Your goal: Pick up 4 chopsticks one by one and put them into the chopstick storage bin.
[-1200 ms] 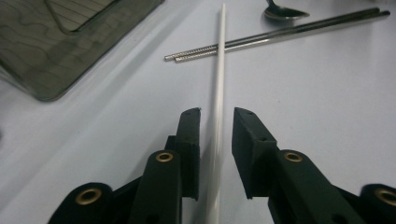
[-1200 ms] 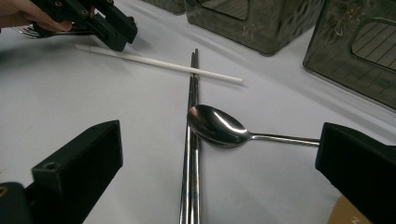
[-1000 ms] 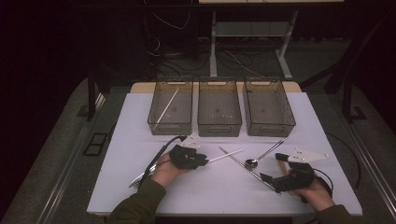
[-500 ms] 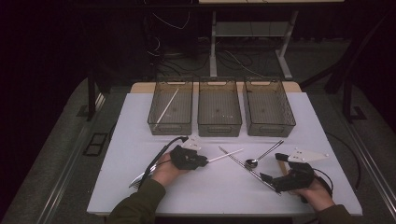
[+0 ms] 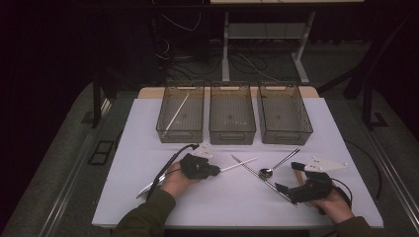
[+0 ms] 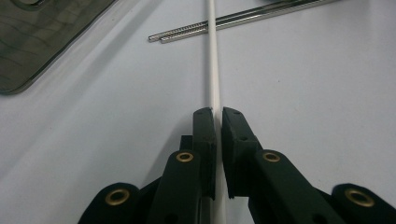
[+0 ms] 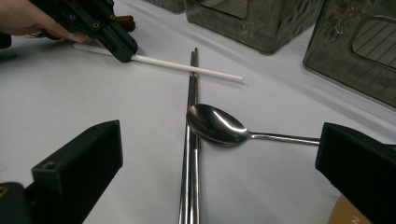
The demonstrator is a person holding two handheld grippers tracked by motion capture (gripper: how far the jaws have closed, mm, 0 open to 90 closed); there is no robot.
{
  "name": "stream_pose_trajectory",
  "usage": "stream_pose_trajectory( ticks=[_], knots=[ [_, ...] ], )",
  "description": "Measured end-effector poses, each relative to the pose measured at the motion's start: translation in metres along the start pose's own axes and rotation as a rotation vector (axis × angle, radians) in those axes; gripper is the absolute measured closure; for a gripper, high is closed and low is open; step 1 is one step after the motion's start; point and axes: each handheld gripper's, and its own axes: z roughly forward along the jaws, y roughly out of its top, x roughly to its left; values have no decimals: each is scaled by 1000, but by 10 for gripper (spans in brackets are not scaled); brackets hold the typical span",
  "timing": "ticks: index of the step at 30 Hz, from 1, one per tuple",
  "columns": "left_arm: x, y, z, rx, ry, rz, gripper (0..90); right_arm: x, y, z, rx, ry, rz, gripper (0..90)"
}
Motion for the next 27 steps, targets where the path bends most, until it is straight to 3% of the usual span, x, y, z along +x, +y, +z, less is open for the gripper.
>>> stream_pose_trajectory(
  ticks=[16,21,27],
  knots=[
    [3,5,-13,-4,10,-122,846,0,0,-1,-3,0,-4,9],
    [1,7,-20,2,5,-145,845,0,0,-1,-4,0,-6,9],
    [0,10,-30,5,21,-143,844,0,0,-1,-4,-1,-7,8]
  ],
)
